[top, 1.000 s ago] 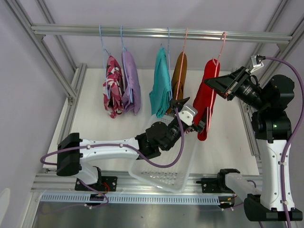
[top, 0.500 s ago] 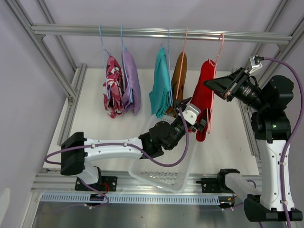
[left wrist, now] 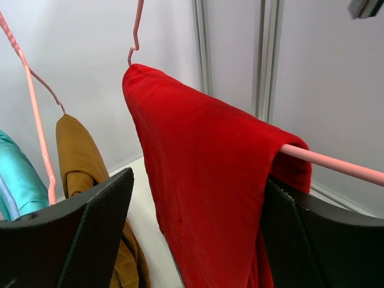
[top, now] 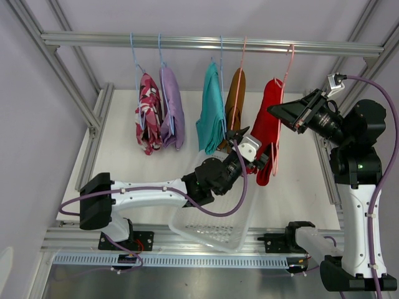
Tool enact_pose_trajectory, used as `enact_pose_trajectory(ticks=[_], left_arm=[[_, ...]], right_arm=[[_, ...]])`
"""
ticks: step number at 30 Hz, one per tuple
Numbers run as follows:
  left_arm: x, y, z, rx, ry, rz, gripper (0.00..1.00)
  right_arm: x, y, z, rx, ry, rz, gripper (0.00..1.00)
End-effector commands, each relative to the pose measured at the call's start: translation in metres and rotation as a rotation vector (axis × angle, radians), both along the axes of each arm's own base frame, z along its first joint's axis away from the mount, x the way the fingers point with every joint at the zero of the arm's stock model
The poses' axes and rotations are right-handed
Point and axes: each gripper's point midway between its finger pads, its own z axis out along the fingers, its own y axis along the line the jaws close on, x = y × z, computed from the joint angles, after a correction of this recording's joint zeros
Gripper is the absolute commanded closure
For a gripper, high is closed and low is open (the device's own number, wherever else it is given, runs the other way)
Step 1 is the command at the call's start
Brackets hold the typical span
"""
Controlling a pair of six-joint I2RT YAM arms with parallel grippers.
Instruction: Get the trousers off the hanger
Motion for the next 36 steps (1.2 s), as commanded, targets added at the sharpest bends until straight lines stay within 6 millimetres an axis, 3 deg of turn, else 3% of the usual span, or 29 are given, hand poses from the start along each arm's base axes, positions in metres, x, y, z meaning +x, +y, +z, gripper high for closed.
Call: enact_pose_trajectory(ticks=[1,4,10,16,24,36], left_arm=[[0.005,0.006,0.022,-0.076,-0.019,0.002,0.17],[0.011,0.006,0.024,-0.081,-0.025,0.032,0.18],[0.02,0.012,0.031,-0.094,-0.056,0.1,0.34],[0.03,0.013,0.032,-0.095,-0.062,0.131,0.38],[0.039,0.011,0.046,-0.124,-0.089,0.182,0.37],[0.037,0.011,0.055,-0.148,-0.09,0.178,0.31]], right_arm=[[-0.034,0.002,0.053,-0.003,-0.281,0.038,1.0],[-0.04,0.003,0.055,0.0,-0.288,0.044,1.0],[-0.048,0.004,0.056,0.0,-0.3,0.054,1.0],[-0.056,0.005,0.051,0.006,-0.293,0.077,1.0],[-0.061,0.006,0.033,-0.005,-0.271,0.083,1.0],[-0.048,0.006,-0.008,-0.028,-0.19,0.084,1.0]])
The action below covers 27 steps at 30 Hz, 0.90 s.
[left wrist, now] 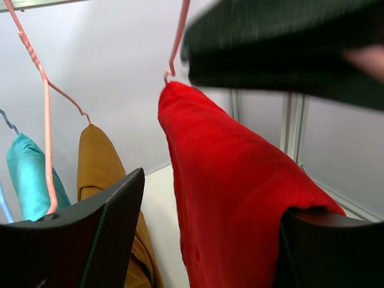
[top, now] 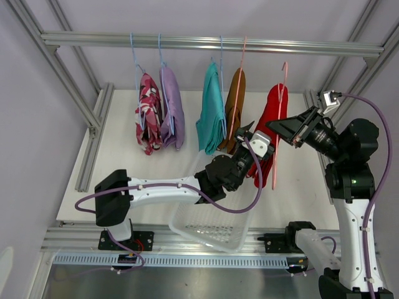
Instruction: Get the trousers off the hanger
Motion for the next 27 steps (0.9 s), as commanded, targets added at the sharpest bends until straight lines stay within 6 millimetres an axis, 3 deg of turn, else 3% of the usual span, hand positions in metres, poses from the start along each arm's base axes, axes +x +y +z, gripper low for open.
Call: enact_pose_trajectory(ticks=[1,8,13,16,17,20,22,27], left_arm=[[0.01,0.023,0.053,-0.153,-0.044,0.054,0.31],[0.013,0.019,0.047,-0.15,-0.055,0.063,0.29],[0.018,0.012,0.038,-0.135,-0.052,0.07,0.37],[0.022,0.01,0.032,-0.126,-0.05,0.076,0.58],[0.024,0.01,0.032,-0.126,-0.051,0.078,0.72],[0.024,0.01,0.033,-0.129,-0.057,0.076,0.94],[0.023,0.01,0.037,-0.133,-0.063,0.072,0.99],[0.018,0.017,0.05,-0.148,-0.08,0.054,0.99]], right_arm=[[-0.027,0.006,0.021,-0.029,-0.177,0.07,1.0],[-0.035,0.007,0.022,0.006,-0.178,0.093,1.0],[-0.044,0.008,0.032,0.02,-0.198,0.102,1.0],[-0.051,0.008,0.035,0.023,-0.21,0.103,1.0],[-0.052,0.008,0.034,0.022,-0.21,0.103,1.0],[-0.052,0.007,0.03,0.015,-0.208,0.095,1.0],[-0.05,0.007,0.024,0.016,-0.195,0.095,1.0],[-0.047,0.006,0.011,0.009,-0.185,0.084,1.0]])
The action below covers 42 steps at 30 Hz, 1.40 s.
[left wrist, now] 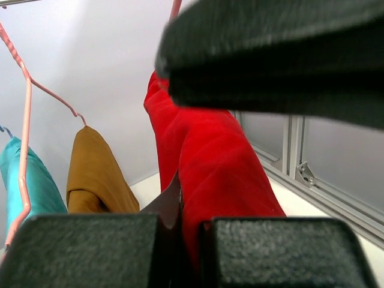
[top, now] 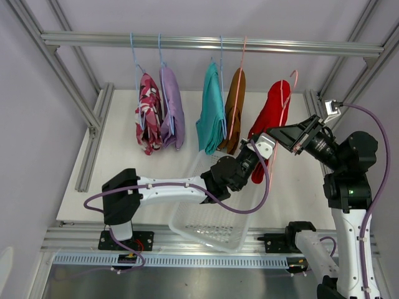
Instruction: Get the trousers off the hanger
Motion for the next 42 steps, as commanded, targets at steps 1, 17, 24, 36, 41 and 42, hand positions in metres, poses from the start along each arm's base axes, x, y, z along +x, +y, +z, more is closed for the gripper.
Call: enact_pose_trajectory(ticks=[1,17,24,36,41,42], left_arm=[[0.009,0.033,0.068,-0.183,-0.06,0.036,0.99],[-0.035,0.109,0.174,-0.313,-0.093,-0.08,0.99],[-0.056,0.139,0.207,-0.34,-0.101,-0.121,0.99],[-0.079,0.18,0.22,-0.33,-0.083,-0.151,0.99],[-0.083,0.192,0.213,-0.326,-0.068,-0.143,0.99],[-0.084,0.196,0.213,-0.329,-0.066,-0.141,0.99]], right_arm=[[-0.031,0.007,0.019,-0.029,-0.156,0.076,1.0],[0.008,-0.003,-0.035,-0.135,-0.137,-0.03,1.0],[0.026,-0.003,-0.056,-0.114,-0.097,-0.038,1.0],[0.045,-0.004,-0.09,-0.073,-0.052,-0.056,1.0],[0.052,-0.01,-0.106,-0.127,-0.019,-0.096,1.0],[0.053,-0.011,-0.112,-0.135,-0.004,-0.101,1.0]])
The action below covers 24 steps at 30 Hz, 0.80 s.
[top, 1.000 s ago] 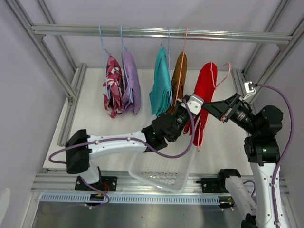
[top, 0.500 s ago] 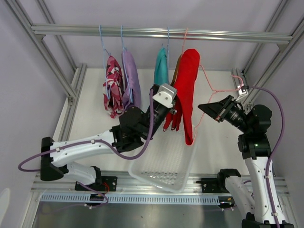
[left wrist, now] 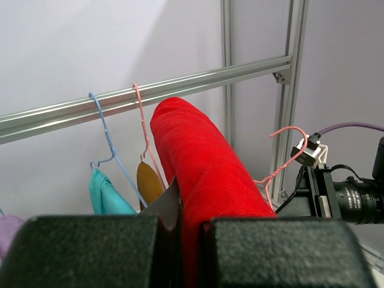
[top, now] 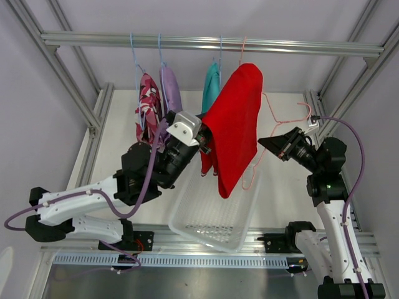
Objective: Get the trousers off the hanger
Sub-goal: Remove the trousers from the hanger, then place the trousers in the bin.
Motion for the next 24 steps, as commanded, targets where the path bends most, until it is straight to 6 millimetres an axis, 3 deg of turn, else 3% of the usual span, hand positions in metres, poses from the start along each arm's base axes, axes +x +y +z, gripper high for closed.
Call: enact_pose_trajectory(ticks=[1,2,7,8,10,12,19,20,22,24], left_arm=[[-0.017,0.049,0.057,-0.221,-0.044,-0.027,0.99],[-0.019,0.061,0.061,-0.244,-0.041,-0.029,0.99],[-0.026,0.086,0.043,-0.231,0.007,-0.043,0.99],[-0.03,0.101,0.047,-0.261,0.013,-0.052,0.99],[-0.032,0.107,0.037,-0.244,0.033,-0.059,0.99],[-0.035,0.125,0.037,-0.267,0.04,-0.058,0.99],[-0.041,0.146,0.0,-0.253,0.102,-0.073,0.99],[-0.04,0.141,-0.016,-0.227,0.114,-0.071,0.99],[-0.042,0.147,-0.023,-0.245,0.132,-0.085,0.99],[-0.042,0.143,-0.042,-0.226,0.155,-0.091,0.99]], right_arm=[[0.005,-0.006,0.0,-0.044,-0.049,-0.043,1.0],[0.008,-0.008,-0.003,-0.06,-0.055,-0.063,1.0],[0.012,-0.016,-0.022,-0.119,-0.035,-0.113,1.0],[0.013,-0.018,-0.024,-0.127,-0.036,-0.123,1.0],[0.013,-0.019,-0.028,-0.141,-0.036,-0.132,1.0],[0.013,-0.02,-0.03,-0.143,-0.042,-0.133,1.0],[0.012,-0.019,-0.052,-0.149,-0.015,-0.128,1.0],[0.012,-0.02,-0.056,-0.15,-0.009,-0.129,1.0],[0.012,-0.02,-0.063,-0.153,-0.002,-0.128,1.0],[0.012,-0.019,-0.069,-0.157,0.007,-0.124,1.0]])
